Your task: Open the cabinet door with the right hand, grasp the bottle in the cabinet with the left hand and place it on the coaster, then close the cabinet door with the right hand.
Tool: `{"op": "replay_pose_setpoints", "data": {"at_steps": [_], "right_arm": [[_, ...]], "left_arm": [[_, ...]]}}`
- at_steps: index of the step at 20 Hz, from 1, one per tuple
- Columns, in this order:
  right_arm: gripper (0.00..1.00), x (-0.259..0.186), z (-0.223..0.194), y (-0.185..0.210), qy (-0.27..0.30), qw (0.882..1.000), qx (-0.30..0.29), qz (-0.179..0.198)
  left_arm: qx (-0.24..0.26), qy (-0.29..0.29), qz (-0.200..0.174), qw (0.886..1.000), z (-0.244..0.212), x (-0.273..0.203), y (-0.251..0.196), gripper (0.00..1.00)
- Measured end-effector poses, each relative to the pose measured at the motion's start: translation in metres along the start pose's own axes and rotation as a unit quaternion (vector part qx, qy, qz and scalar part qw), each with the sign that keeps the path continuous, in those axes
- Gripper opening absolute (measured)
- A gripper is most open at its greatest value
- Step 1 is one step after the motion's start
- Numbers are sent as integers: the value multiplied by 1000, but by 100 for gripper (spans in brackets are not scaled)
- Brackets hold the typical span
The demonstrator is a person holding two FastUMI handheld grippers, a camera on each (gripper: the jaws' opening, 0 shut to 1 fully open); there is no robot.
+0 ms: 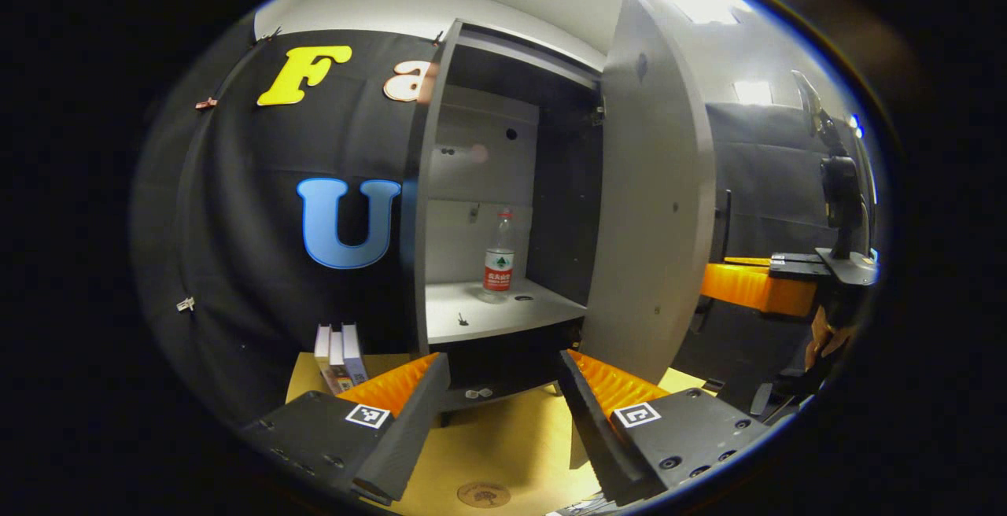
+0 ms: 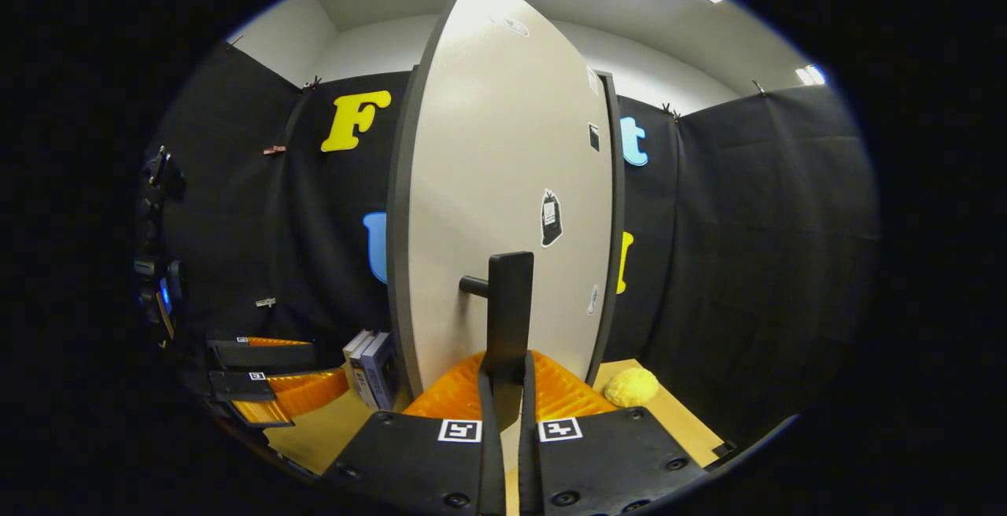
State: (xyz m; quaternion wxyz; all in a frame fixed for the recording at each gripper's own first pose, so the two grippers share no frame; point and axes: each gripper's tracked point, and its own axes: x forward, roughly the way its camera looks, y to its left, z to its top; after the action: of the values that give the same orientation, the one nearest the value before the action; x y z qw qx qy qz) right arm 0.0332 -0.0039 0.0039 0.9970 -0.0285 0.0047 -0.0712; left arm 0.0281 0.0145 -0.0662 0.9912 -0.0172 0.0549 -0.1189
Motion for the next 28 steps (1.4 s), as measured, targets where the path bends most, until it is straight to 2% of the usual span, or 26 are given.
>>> {"op": "replay_pose_setpoints", "data": {"at_steps": [3,8,12,15,20,23,28], "right_arm": [[11,-9,-1,-20,10,1000,10,-4],[10,-18,-1,-73,15,1000,-2,-18],[10,-26,-1,-118,17,999,-14,-29],[5,-31,1,-149,13,1000,-6,-25],[5,-32,2,-191,9,1000,12,-9],[5,-34,-4,-191,15,998,49,37],[8,-40,-7,-192,23,994,59,87]], "left_arm": [[8,-5,1,1000,4,17,-14,88],[-5,-23,3,1000,20,57,-43,88],[9,-37,15,999,30,92,-66,88],[16,-41,25,999,33,114,-83,88],[20,-39,45,998,34,140,-97,86],[26,-42,65,997,39,155,-94,88],[52,-68,108,990,63,195,-70,86]]}}
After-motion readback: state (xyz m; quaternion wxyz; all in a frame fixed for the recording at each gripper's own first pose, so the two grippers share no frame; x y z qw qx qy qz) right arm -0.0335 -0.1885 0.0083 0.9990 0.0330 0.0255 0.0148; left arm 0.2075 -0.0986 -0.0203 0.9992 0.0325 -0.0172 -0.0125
